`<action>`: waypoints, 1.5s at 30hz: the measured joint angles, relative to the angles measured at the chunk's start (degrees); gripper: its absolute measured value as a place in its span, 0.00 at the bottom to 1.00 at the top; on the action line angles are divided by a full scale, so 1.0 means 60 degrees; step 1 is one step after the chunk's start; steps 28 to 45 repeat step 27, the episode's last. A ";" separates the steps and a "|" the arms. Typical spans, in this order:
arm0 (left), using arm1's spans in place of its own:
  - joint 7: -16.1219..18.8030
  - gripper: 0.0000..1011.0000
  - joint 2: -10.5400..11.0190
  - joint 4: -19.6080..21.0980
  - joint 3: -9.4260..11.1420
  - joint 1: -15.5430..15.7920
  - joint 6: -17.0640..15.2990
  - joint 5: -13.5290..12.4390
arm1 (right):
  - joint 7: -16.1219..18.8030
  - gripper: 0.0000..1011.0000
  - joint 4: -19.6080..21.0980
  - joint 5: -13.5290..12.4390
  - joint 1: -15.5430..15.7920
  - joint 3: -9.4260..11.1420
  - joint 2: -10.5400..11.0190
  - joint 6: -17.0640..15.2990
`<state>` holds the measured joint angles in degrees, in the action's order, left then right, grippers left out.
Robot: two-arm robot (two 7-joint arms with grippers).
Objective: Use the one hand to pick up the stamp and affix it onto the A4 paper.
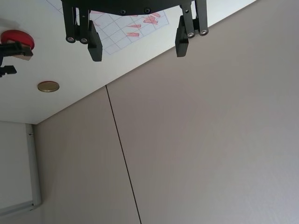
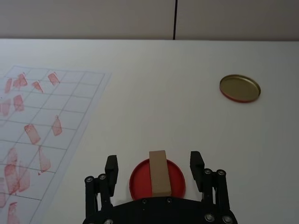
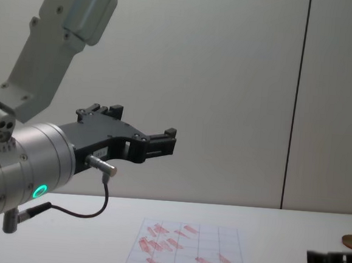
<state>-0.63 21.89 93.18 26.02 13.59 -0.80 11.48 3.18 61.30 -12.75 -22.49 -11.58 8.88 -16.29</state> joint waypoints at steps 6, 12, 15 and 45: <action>0.0001 0.98 0.0001 0.0000 0.0000 0.0000 0.0000 0.0000 | -0.0056 0.99 0.0957 -0.0013 0.0378 0.0069 0.0140 0.0098; 0.0000 0.98 0.0001 0.0000 0.0000 0.0000 0.0000 0.0000 | -0.0083 0.99 0.1887 -0.0035 0.0770 0.0143 0.0299 0.0185; 0.0000 0.98 0.0000 0.0000 0.0000 0.0000 0.0000 0.0000 | -0.0094 0.99 0.2374 -0.0049 0.0979 0.0178 0.0383 0.0215; 0.0001 0.98 0.0000 0.0000 0.0000 0.0000 0.0000 0.0000 | -0.0111 0.99 0.3199 -0.0072 0.1330 0.0245 0.0533 0.0275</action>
